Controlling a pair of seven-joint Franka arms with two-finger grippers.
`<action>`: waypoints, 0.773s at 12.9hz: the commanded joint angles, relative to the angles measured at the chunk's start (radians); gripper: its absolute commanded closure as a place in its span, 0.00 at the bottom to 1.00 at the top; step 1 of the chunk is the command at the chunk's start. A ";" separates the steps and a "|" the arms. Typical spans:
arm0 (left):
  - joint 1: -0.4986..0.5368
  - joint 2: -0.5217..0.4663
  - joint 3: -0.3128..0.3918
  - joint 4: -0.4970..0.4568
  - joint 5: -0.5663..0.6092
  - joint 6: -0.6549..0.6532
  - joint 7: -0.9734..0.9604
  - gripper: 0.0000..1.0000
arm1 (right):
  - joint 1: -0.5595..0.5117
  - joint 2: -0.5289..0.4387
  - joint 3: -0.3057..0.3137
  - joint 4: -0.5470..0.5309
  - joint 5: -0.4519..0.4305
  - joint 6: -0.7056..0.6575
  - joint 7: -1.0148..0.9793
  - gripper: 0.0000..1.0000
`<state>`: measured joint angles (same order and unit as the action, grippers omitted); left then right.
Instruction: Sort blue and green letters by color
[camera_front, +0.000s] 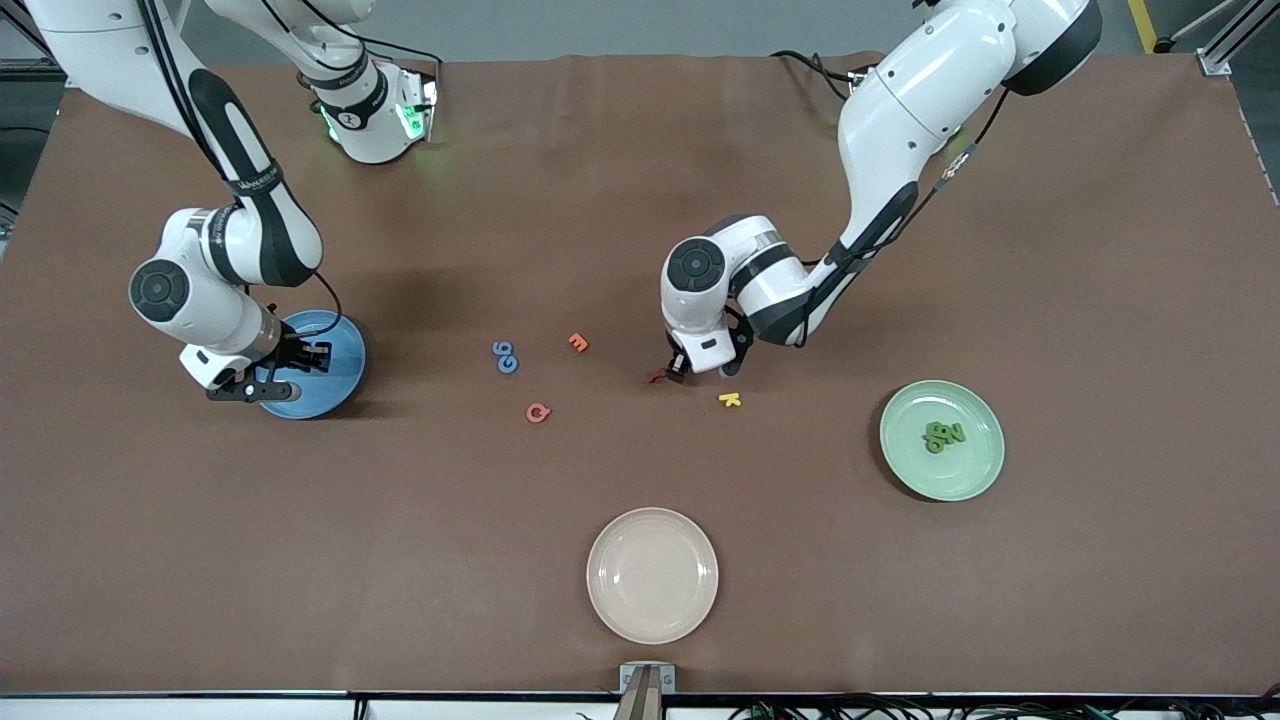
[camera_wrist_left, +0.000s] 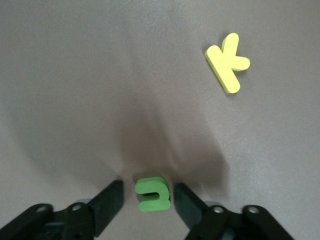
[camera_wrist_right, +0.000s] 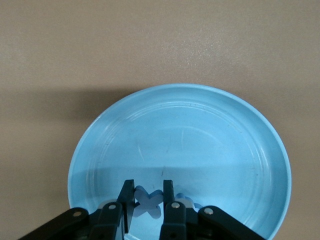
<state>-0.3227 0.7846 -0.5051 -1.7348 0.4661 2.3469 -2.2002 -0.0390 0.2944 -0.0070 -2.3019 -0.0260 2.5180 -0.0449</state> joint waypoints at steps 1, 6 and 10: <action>-0.001 -0.001 0.008 0.000 0.014 0.005 0.008 0.99 | -0.012 -0.014 0.013 -0.025 -0.009 0.028 -0.007 0.47; 0.128 -0.151 0.002 0.001 0.016 -0.073 0.228 1.00 | 0.011 -0.014 0.018 -0.016 -0.009 0.022 -0.010 0.00; 0.273 -0.214 0.002 -0.008 0.009 -0.175 0.495 1.00 | 0.129 -0.024 0.021 -0.011 -0.005 0.019 -0.001 0.00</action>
<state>-0.1030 0.6064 -0.4982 -1.7070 0.4779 2.2041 -1.7981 0.0370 0.2932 0.0123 -2.3019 -0.0262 2.5384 -0.0507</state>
